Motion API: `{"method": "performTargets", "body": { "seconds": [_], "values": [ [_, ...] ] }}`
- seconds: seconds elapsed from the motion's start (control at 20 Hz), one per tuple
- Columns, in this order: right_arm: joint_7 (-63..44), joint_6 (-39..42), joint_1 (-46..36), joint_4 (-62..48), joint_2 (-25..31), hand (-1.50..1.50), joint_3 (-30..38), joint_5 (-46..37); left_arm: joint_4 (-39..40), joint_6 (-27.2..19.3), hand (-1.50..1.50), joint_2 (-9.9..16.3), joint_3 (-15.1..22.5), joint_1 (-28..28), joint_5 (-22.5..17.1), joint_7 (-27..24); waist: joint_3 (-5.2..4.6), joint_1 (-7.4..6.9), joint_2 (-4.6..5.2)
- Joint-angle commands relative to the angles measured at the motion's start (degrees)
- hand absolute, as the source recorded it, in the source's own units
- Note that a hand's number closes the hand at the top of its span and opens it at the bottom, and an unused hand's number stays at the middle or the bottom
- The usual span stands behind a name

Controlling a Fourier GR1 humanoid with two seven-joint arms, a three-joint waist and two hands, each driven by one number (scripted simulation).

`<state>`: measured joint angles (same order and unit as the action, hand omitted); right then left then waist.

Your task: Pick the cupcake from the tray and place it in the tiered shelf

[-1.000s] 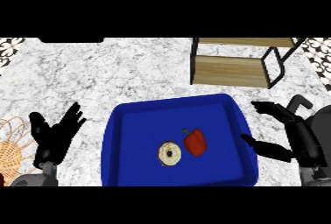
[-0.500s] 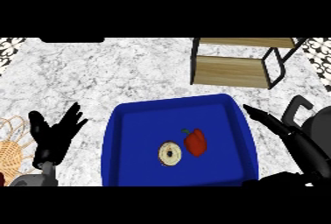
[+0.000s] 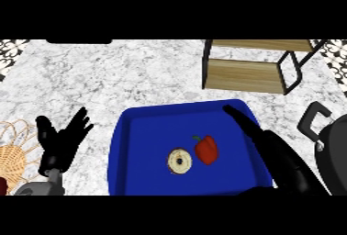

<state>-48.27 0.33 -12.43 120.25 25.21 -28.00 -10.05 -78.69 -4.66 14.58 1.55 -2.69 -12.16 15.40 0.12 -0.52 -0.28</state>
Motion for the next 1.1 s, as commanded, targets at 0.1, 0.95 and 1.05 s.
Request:
{"method": "performTargets", "body": {
  "seconds": [0.1,0.95,1.05],
  "values": [
    [-13.8,-0.4,-9.3,-6.5,-7.9,-1.50,-7.3,-12.0,0.8,1.6,0.00,0.3,-0.9,-0.2,-0.9,1.4,-0.19,0.01,0.23],
    [-24.1,5.8,-11.2,-17.5,-19.5,-1.50,-13.3,-21.3,1.9,0.8,0.00,-1.3,-2.0,-0.4,1.0,1.1,-0.15,0.68,0.15],
    [-25.5,5.6,-10.9,-18.4,-21.3,-1.50,-15.0,-24.0,-0.5,-0.6,0.00,-2.9,-0.1,1.0,2.5,1.5,-0.14,0.54,0.10]
  ]
}}
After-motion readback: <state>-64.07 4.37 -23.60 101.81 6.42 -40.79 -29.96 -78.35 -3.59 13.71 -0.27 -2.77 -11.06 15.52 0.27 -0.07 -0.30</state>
